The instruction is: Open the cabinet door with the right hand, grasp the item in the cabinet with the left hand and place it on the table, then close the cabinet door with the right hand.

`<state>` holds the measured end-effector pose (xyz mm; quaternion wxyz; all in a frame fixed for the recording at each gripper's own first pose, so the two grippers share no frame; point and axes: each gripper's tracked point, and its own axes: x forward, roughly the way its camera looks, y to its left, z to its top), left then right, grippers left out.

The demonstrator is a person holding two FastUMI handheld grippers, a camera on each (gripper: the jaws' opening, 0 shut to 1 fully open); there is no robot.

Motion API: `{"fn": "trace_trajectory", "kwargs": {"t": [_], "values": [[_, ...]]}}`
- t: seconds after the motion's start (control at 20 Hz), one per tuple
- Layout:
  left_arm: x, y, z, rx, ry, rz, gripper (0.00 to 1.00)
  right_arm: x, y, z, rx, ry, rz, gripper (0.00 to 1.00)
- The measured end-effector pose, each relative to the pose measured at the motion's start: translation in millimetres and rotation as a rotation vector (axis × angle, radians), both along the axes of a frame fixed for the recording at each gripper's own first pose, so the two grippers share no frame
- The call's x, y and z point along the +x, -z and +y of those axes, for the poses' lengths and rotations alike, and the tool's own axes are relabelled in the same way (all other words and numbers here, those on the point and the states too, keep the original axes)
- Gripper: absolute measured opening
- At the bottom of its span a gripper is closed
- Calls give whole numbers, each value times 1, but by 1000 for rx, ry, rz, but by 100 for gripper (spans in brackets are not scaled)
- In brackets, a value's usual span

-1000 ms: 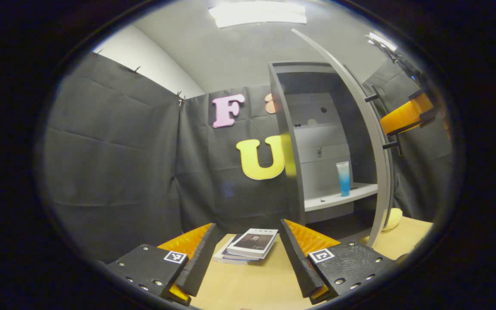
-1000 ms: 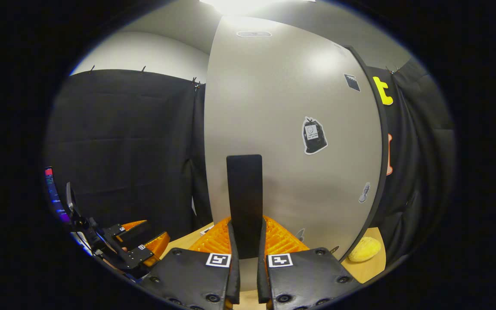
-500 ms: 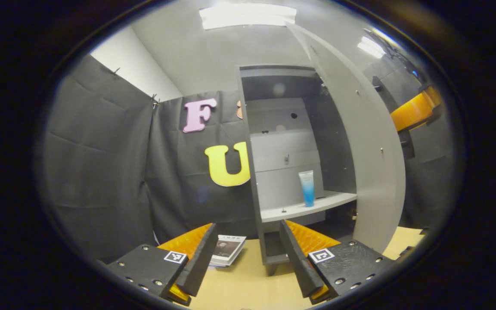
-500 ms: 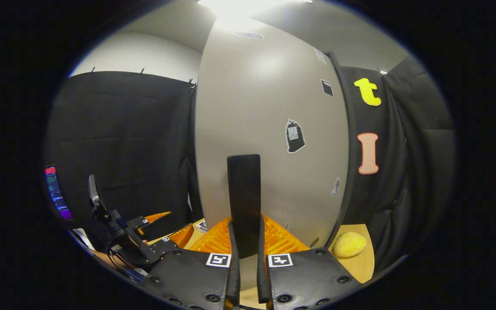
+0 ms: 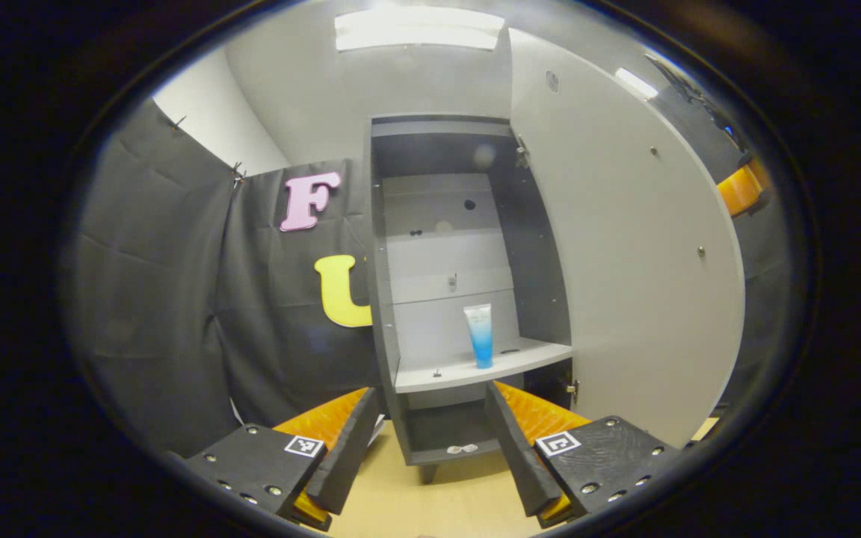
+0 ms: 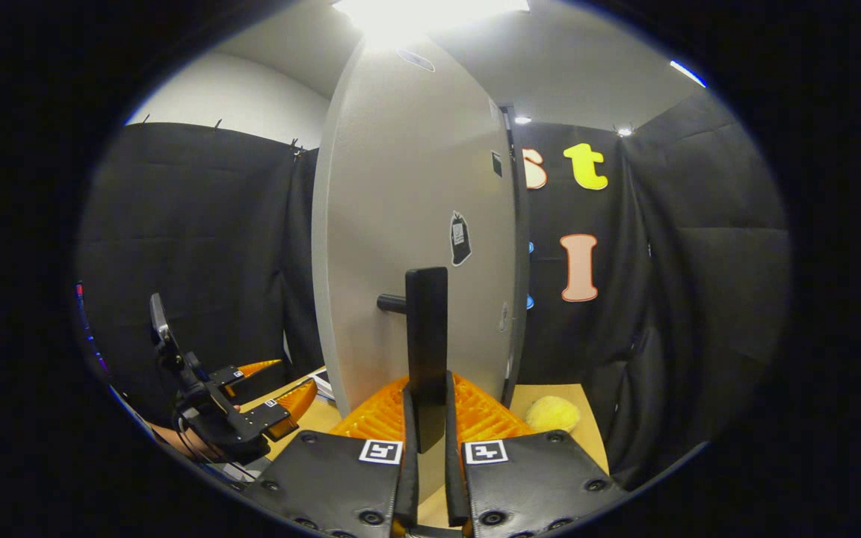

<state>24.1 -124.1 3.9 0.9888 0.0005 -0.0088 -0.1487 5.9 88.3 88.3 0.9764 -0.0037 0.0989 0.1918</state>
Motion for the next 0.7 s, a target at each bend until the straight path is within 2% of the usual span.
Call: {"fn": "trace_trajectory", "kwargs": {"t": [0.05, 0.3, 0.4, 0.45, 0.5, 0.55, 0.6, 0.7], "values": [[-2, -1, -5, 2, 7, -1, 87, 1, 0, -9, -9, 26, -7, 16], [-13, -3, -28, 10, 38, 1, 87, 12, 2, -41, -33, 127, -32, 16], [-16, -3, -34, 18, 44, 0, 87, 18, -1, -52, -29, 166, -41, 13], [-17, -4, -37, 22, 45, 1, 87, 23, 0, -58, -20, 187, -44, 2], [-17, -5, -39, 23, 45, 0, 87, 24, 2, -65, -5, 207, -46, 7], [-16, -6, -42, 24, 44, 1, 87, 23, 5, -67, 40, 196, -35, 0], [-15, -5, -45, 23, 45, 2, 87, 19, 7, -65, 96, 179, -14, 0], [-14, -8, -53, 23, 44, 4, 87, 10, 10, -65, 170, 144, 17, 9]]}}
